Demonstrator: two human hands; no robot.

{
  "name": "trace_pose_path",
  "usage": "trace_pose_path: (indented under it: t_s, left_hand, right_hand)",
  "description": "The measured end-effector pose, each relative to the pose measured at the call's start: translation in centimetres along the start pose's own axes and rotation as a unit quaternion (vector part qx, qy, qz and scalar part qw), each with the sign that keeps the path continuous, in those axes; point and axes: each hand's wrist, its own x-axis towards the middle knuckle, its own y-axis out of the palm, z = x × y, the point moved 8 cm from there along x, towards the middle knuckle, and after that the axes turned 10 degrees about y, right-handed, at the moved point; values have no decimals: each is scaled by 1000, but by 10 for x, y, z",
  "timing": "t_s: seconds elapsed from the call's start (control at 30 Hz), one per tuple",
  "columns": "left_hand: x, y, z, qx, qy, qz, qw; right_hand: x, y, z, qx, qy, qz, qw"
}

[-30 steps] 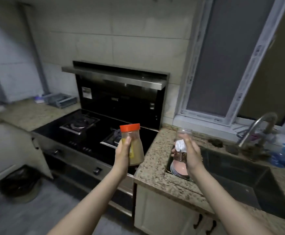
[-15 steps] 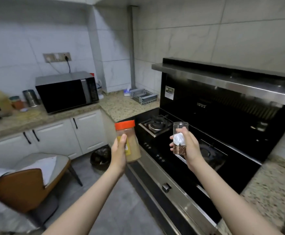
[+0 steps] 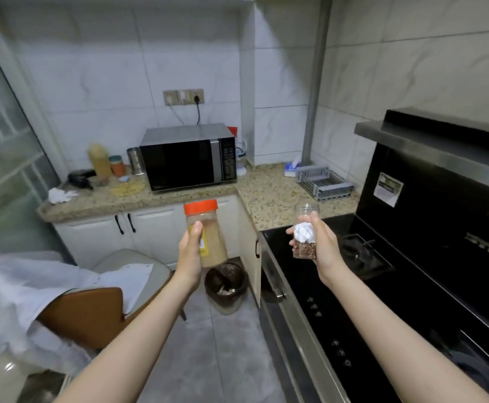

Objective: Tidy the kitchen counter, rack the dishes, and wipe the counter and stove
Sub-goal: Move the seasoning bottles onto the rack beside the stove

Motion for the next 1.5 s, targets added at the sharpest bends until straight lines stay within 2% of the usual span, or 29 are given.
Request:
trace_pose_path:
  t_s: [0.27, 0.43, 0.53, 0.63, 0.73, 0.83, 1.1, 1.33, 1.5]
  left_hand:
    - [95, 2, 39, -50, -27, 0, 998]
    - [169, 5, 93, -87, -73, -9, 993]
    - [223, 8, 113, -76, -73, 8, 994]
    - [283, 12, 127, -70, -70, 35, 994]
    - [338, 19, 139, -70, -66, 56, 994]
    - [377, 39, 157, -69, -76, 81, 991]
    - [459, 120, 220, -67, -111, 135, 982]
    - [545, 218, 283, -5, -117, 205, 972]
    - [594, 309, 361, 90, -147, 276, 946]
  right_hand:
    - [101, 32, -4, 13, 7, -1, 1000]
    - [187, 49, -2, -28, 12, -48, 998]
    - [243, 62, -1, -63, 19, -75, 995]
    - [298, 64, 14, -145, 12, -109, 983]
    - [344, 57, 36, -159, -6, -151, 976]
    - [377, 42, 50, -146, -21, -206, 967]
    - [473, -11, 40, -107, 0, -290, 951]
    - [582, -86, 20, -119, 23, -366, 923]
    - [648, -162, -5, -108, 49, -420, 900]
